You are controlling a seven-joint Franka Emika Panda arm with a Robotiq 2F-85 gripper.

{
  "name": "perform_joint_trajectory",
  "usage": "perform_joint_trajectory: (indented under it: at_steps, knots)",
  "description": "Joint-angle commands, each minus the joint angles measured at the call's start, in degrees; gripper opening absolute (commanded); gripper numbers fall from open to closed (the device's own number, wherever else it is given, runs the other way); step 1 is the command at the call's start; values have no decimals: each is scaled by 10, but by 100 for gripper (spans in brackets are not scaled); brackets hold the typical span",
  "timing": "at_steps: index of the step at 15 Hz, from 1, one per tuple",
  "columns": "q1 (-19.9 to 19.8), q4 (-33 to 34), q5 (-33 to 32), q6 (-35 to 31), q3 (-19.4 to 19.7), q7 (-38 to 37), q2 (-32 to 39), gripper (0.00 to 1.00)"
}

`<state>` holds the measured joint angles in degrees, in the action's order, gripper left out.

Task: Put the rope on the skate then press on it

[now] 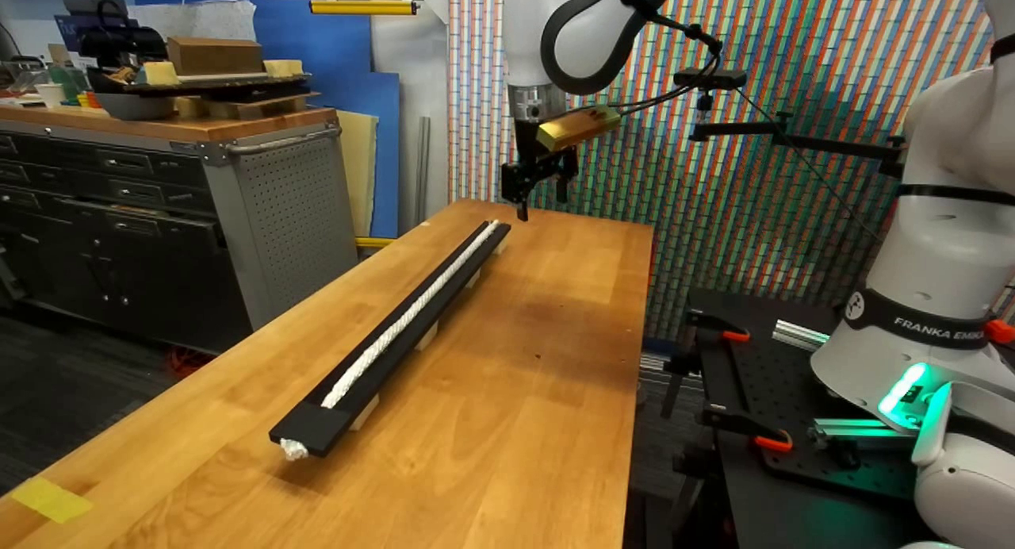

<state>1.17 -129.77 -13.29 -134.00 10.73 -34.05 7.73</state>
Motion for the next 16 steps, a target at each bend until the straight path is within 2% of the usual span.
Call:
perform_joint_trajectory:
  at_steps: [1, 8, 10, 14, 16]
  knots:
    - [-12, 2, -2, 2, -12, -1, 1, 100]
    - [-15, 2, -2, 1, -11, -1, 3, 100]
    - [-11, -3, 3, -19, -16, -8, 0, 100]
    - [3, 18, 16, -27, -41, -19, -2, 100]
    - [13, 44, 24, -10, -59, -31, 6, 100]
